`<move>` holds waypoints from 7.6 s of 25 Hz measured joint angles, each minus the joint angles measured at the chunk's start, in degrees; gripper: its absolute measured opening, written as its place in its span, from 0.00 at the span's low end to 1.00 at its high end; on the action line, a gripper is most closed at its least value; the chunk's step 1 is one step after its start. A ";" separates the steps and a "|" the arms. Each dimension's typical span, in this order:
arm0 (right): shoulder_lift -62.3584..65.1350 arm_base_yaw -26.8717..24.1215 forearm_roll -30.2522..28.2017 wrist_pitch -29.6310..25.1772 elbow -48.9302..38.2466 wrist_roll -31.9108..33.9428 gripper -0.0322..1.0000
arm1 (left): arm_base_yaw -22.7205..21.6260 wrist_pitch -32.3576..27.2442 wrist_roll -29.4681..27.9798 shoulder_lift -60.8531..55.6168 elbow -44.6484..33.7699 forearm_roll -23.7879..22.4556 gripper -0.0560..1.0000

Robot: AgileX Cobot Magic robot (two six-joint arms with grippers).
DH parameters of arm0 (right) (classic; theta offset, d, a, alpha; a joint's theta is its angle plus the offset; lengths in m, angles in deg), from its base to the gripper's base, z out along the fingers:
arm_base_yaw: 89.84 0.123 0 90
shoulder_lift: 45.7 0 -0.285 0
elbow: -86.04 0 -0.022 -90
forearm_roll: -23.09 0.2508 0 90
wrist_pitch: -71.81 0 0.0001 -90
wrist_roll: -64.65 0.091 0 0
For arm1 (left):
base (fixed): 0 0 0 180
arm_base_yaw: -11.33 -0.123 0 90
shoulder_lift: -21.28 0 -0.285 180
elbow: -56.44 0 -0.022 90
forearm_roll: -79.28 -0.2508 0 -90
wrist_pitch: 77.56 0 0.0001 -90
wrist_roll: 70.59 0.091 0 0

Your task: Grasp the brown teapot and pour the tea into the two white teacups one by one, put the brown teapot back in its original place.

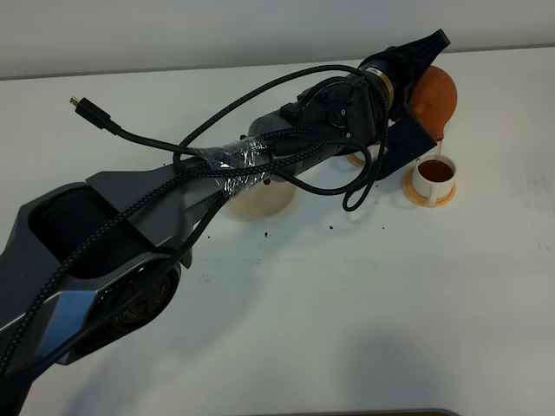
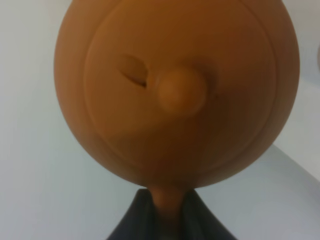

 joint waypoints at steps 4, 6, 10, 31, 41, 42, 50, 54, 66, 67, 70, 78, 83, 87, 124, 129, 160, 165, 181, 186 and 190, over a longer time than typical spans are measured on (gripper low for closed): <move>0.00 0.00 0.00 0.00 0.00 0.00 0.27 | 0.00 -0.88 0.00 0.00 0.00 3.29 0.16; 0.00 0.00 0.00 0.00 0.00 0.00 0.27 | 0.00 -1.16 0.00 0.00 0.00 5.20 0.16; 0.00 0.00 0.00 0.00 0.00 0.00 0.27 | 0.00 -2.15 -0.05 0.00 0.00 8.21 0.16; 0.00 0.00 0.00 0.00 0.00 0.00 0.27 | 0.00 -21.29 -1.59 -10.57 0.00 32.94 0.16; 0.00 0.00 0.00 0.00 0.00 0.00 0.27 | 0.46 -41.39 -22.44 -15.27 0.11 44.90 0.16; 0.00 0.00 0.00 0.00 0.00 0.00 0.27 | 0.46 -42.46 -27.30 -15.27 0.11 46.31 0.16; 0.00 0.00 0.00 0.00 0.00 0.00 0.27 | 0.53 -52.26 -42.37 -15.14 0.11 55.87 0.16; 0.00 0.00 0.00 0.00 0.00 0.00 0.27 | 0.53 -54.96 -46.64 -13.43 0.15 57.15 0.16; 0.00 0.00 0.00 0.00 0.00 0.00 0.27 | 0.53 -51.76 -49.78 -5.76 0.17 58.60 0.16; 0.00 0.00 0.00 0.00 0.00 0.00 0.27 | 0.53 -51.74 -49.78 -5.76 0.17 58.47 0.16; 0.00 0.00 0.00 0.00 0.00 0.00 0.27 | 0.53 -51.80 -49.67 -6.55 0.22 58.17 0.16; 0.00 0.00 0.00 0.00 0.00 0.00 0.27 | 0.19 -52.28 -46.67 -8.39 1.24 52.96 0.16; 0.00 0.00 0.00 0.00 0.00 0.00 0.27 | -3.26 -52.76 -41.74 -12.47 1.43 50.36 0.16; 0.00 0.00 0.00 0.00 0.00 0.00 0.27 | -8.28 -51.60 -35.15 -14.65 1.92 49.95 0.16; 0.00 0.00 -0.17 0.00 0.00 0.00 0.27 | -11.37 -12.54 4.69 -0.27 1.86 23.05 0.16; 0.00 0.00 -0.17 0.00 0.00 0.00 0.27 | -10.94 -10.44 6.14 -0.21 1.86 22.25 0.16; 0.00 0.00 -0.17 0.00 0.00 0.00 0.27 | -9.78 -4.46 17.49 -0.17 1.86 16.39 0.16; 0.00 0.00 -0.17 0.00 0.00 0.00 0.27 | -9.78 -3.20 20.30 -0.17 1.86 15.50 0.16; 0.00 0.00 -0.12 0.00 0.00 0.00 0.27 | -9.78 0.45 26.33 -0.17 1.86 14.92 0.16; 0.00 0.00 -0.12 0.00 0.00 0.00 0.27 | -9.73 2.16 27.79 -0.17 1.86 14.92 0.16; 0.00 0.00 -0.12 0.00 0.00 0.00 0.27 | -9.73 2.78 29.24 -0.17 1.86 14.88 0.16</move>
